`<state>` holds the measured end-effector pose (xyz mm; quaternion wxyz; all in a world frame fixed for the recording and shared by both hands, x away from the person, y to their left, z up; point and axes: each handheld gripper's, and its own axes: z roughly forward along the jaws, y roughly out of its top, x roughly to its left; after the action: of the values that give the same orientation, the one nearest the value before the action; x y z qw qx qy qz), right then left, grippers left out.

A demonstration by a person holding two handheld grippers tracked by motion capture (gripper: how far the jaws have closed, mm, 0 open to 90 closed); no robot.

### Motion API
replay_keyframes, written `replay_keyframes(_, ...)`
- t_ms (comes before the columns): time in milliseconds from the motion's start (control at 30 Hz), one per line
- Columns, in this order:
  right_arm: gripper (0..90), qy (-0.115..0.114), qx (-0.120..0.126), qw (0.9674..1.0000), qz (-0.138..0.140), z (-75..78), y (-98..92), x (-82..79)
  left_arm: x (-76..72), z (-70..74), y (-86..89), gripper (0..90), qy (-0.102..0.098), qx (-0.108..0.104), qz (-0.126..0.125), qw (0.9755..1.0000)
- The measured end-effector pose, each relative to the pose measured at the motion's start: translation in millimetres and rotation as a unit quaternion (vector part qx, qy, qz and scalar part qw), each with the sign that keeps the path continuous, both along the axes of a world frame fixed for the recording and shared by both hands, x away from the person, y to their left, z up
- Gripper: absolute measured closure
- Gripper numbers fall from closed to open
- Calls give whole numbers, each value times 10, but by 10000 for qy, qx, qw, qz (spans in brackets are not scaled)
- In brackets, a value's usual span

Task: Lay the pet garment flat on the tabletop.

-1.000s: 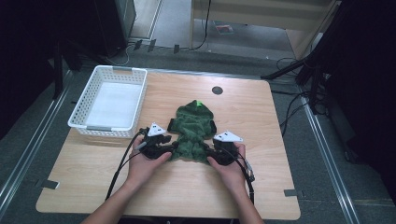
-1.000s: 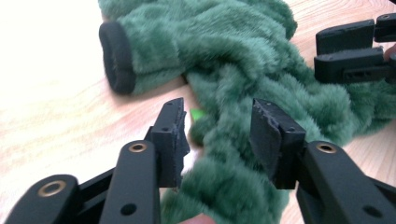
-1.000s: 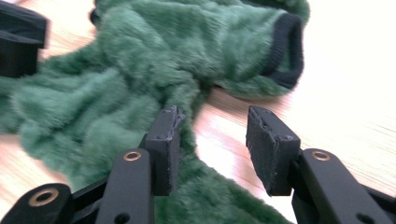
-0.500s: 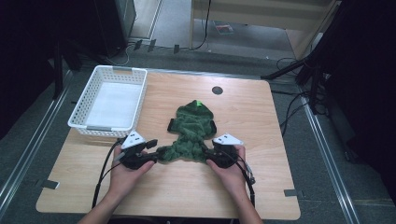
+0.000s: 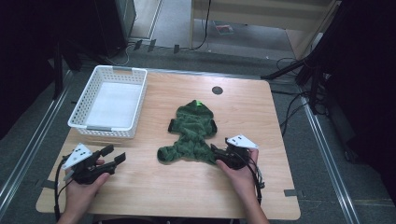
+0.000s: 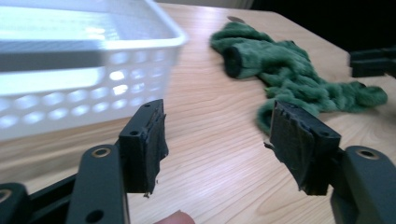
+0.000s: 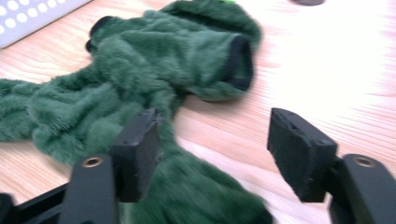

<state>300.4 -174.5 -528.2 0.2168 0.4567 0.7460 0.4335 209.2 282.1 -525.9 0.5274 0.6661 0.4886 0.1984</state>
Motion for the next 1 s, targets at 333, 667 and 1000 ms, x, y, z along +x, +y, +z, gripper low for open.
replay_keyframes(333,152,28,220,9993,-285,34,-447,-255,-106,-93,405,320,38,-126,427,9990)
replay_keyframes(667,96,73,94,9983,-563,-16,-841,-505,-95,-132,662,258,271,-211,677,9971)
replay_keyframes(1000,32,177,170,9965,-793,-70,-1224,-689,-144,-172,995,131,497,-273,949,9939)
